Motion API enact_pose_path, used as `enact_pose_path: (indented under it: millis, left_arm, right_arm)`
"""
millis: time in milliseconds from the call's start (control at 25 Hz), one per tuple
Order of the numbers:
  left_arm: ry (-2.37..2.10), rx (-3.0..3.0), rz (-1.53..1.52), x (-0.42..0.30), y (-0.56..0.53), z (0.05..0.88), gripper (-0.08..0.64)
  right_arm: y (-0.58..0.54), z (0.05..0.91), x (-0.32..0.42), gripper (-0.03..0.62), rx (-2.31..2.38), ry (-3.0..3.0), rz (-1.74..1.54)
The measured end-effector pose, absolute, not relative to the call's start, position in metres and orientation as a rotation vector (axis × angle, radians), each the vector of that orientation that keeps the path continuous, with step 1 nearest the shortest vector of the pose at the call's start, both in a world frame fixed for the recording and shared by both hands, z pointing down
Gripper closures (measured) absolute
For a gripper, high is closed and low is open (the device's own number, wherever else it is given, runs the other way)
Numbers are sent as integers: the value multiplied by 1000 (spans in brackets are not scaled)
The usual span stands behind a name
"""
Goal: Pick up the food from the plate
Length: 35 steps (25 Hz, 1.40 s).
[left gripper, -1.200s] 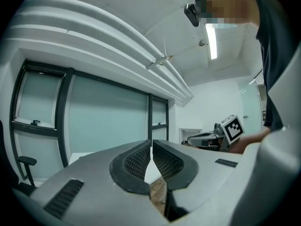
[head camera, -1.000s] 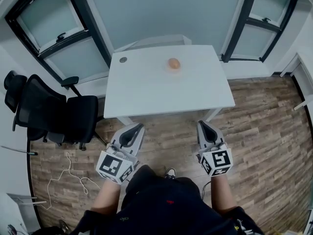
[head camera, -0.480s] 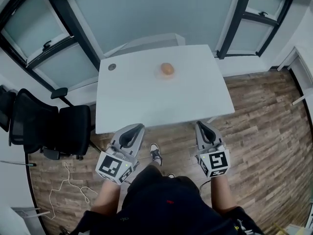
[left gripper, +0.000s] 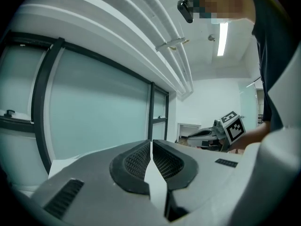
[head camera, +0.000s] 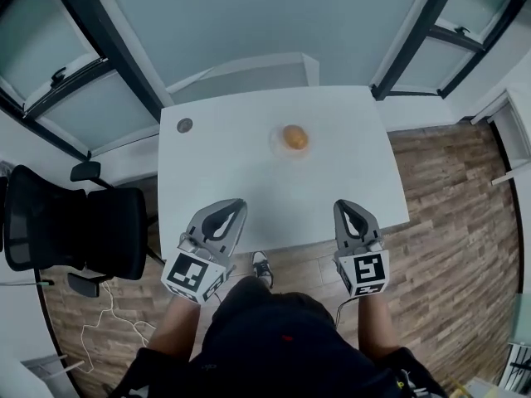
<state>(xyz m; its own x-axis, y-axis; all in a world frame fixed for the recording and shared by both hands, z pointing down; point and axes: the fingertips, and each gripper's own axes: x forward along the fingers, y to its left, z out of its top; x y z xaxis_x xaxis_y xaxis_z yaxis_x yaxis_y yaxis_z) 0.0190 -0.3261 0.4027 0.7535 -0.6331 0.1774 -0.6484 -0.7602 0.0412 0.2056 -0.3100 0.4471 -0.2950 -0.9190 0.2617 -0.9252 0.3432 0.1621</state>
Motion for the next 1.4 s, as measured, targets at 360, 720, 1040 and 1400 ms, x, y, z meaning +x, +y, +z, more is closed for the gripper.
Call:
enact_pose_path:
  millis: [360, 720, 1040, 1400]
  left_arm:
    - [-1010, 2747, 221, 0, -397, 439, 526]
    - [-1140, 2640, 215, 1, -438, 452, 526]
    - [-1225, 2514, 264, 16, -461, 479, 526]
    - [-1326, 2405, 341, 8, -468, 501, 526]
  right_arm:
    - [-404, 469, 184, 566, 1540, -2269, 65]
    - [-493, 512, 190, 480, 1402, -2305, 124]
    - [-567, 594, 192, 285, 1274, -2275, 303]
    - [-613, 692, 186, 229, 1154, -2135, 446]
